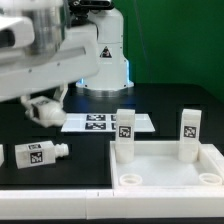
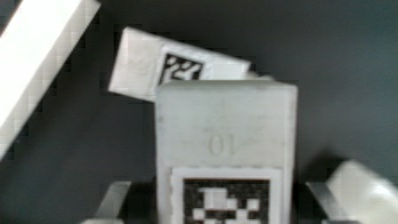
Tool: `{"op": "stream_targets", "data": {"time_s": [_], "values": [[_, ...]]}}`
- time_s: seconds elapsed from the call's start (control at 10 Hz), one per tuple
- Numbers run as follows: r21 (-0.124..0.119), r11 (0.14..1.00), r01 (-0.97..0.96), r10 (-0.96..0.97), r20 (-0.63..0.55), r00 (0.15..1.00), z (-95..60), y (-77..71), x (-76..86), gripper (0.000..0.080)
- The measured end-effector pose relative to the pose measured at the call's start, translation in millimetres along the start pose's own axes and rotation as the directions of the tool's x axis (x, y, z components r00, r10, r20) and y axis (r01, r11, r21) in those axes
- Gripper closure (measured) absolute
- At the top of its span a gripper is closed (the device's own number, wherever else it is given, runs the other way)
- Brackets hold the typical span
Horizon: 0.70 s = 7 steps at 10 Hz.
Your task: Assemble square table
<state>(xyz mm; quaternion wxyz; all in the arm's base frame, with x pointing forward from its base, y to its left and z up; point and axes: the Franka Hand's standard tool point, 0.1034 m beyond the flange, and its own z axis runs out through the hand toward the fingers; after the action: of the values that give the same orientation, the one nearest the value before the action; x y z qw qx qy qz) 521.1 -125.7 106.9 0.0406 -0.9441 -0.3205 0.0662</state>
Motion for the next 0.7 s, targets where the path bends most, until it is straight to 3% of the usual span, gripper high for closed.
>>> {"op": "stream_targets", "data": {"time_s": [0.2, 0.5, 0.6, 0.7], "values": [[0.021, 0.993, 0.115, -0.114, -0.019, 0.993, -2.2, -31.5, -26.0, 0.0517], [0.018, 0.961, 0.277, -0.276, -0.017, 0.961, -0.1, -28.4, -26.2, 0.0515], [0.007, 0.941, 0.338, -0.338, -0.021, 0.941, 3.2, -29.6, -24.7, 0.0515], [-0.009, 0.908, 0.418, -0.418, -0.019, 0.908, 17.1, -40.4, -23.2, 0.0515]]}}
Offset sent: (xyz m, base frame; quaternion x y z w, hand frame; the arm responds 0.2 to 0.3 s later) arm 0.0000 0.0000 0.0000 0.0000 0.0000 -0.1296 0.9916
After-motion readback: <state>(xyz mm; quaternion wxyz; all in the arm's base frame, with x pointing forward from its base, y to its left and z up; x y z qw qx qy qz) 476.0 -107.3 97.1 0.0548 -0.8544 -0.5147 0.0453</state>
